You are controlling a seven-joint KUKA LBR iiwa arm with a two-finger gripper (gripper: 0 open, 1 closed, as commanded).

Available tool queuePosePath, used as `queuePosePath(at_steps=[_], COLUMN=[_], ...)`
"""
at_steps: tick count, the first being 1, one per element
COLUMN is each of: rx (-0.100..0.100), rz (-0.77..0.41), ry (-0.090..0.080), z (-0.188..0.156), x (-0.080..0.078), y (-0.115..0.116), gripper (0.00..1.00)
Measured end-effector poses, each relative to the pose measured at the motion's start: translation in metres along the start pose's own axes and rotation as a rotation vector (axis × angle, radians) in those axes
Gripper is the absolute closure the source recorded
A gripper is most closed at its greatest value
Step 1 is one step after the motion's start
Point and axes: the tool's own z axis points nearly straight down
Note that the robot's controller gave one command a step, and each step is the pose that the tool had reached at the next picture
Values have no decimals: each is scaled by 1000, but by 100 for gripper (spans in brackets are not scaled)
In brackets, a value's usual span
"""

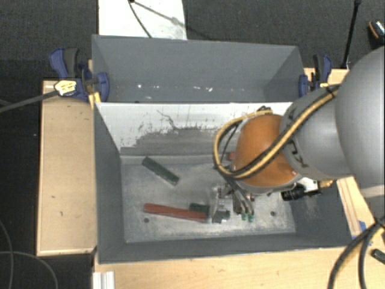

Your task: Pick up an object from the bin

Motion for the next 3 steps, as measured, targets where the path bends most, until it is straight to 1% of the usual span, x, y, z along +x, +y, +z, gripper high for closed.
queuePosePath(at_steps=[1,2,3], rx=[0,2,4], rz=[1,270,417], ry=[2,7,9], z=[1,2,2], x=[1,20,27], y=[0,17,19], gripper=[0,0,0])
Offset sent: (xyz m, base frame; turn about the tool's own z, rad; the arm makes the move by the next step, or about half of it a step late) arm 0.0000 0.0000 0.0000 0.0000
